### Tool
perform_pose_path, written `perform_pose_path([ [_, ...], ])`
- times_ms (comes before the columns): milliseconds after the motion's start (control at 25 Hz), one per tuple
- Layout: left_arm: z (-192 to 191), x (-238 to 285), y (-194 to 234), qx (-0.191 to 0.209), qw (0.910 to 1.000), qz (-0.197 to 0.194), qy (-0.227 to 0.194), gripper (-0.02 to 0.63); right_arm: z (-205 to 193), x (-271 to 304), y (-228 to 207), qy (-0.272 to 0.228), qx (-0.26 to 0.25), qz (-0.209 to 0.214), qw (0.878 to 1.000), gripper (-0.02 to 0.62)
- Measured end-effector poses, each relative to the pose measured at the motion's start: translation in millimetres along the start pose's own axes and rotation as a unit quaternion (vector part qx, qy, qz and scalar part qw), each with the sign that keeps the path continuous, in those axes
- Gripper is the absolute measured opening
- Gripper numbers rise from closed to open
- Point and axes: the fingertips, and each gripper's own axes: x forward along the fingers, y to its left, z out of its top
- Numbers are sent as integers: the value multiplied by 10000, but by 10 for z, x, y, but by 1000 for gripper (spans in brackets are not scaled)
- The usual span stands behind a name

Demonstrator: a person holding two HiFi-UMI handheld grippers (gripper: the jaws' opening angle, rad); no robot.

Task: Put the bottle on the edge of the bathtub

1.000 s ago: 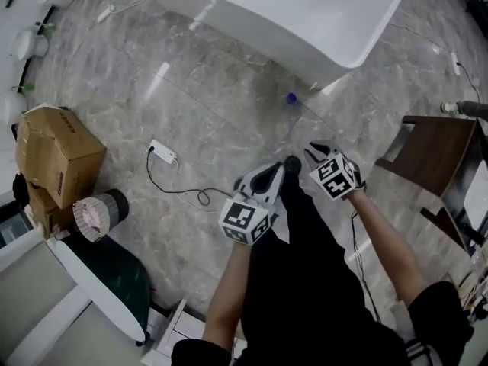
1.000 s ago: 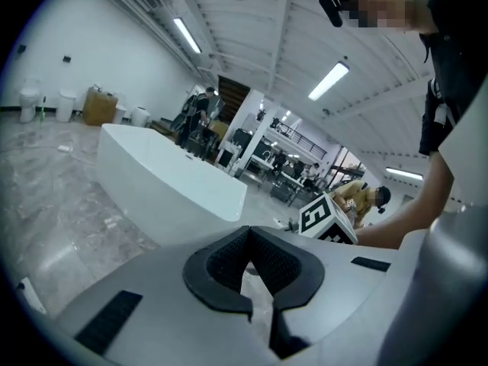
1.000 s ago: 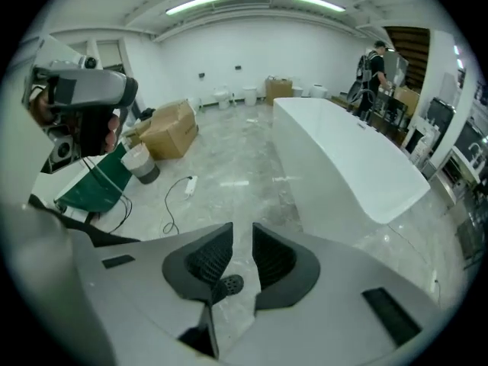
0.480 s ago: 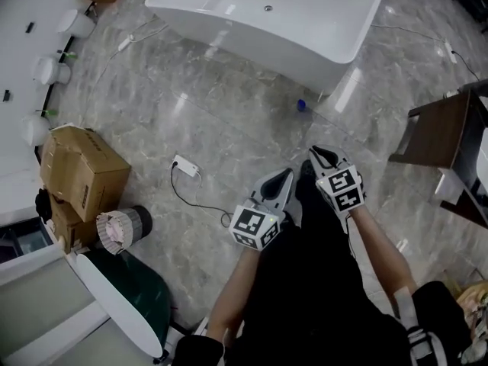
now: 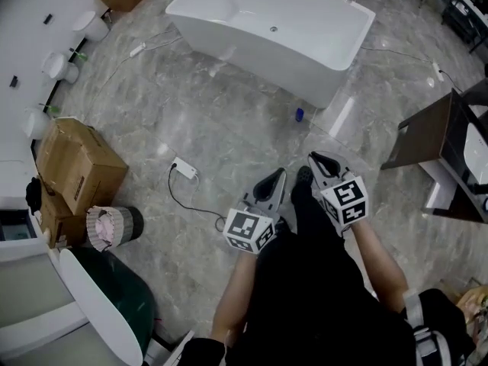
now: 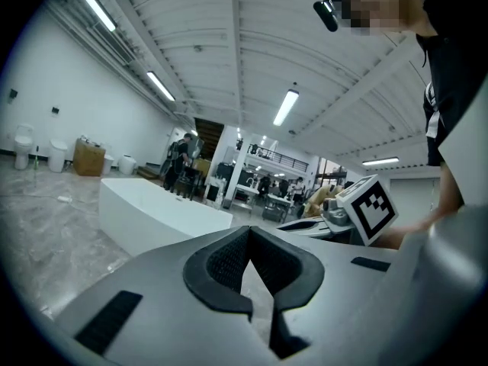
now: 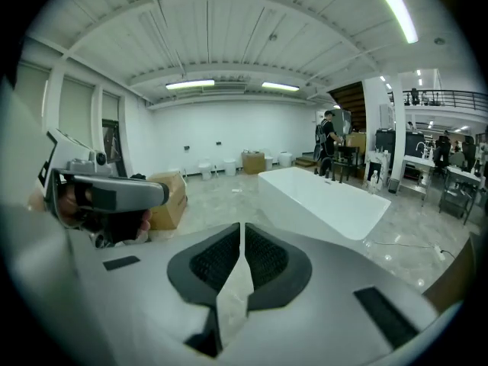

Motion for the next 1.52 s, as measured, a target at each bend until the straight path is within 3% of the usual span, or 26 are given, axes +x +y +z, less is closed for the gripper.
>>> perform_pose_path([
  [360, 299, -692, -40, 292, 9976, 341, -519, 11, 447, -736, 560, -924, 68, 347, 9951, 14],
  [640, 493, -1049, -37, 363, 9963, 401, -665, 11, 668, -1046, 679, -1330, 60, 500, 9898, 14],
  [920, 558, -1077, -9, 376, 9947, 559, -770, 11, 659, -1188, 536, -1380, 24, 351, 9898, 12],
  [1280, 528, -1189, 24, 330, 9940, 697, -769, 11, 655, -1172, 568, -1424, 255, 494, 9882, 12],
  [1520, 501, -1197, 82, 282, 9936, 797, -747, 11, 687, -1088, 607, -1349, 149, 616, 9888, 12],
])
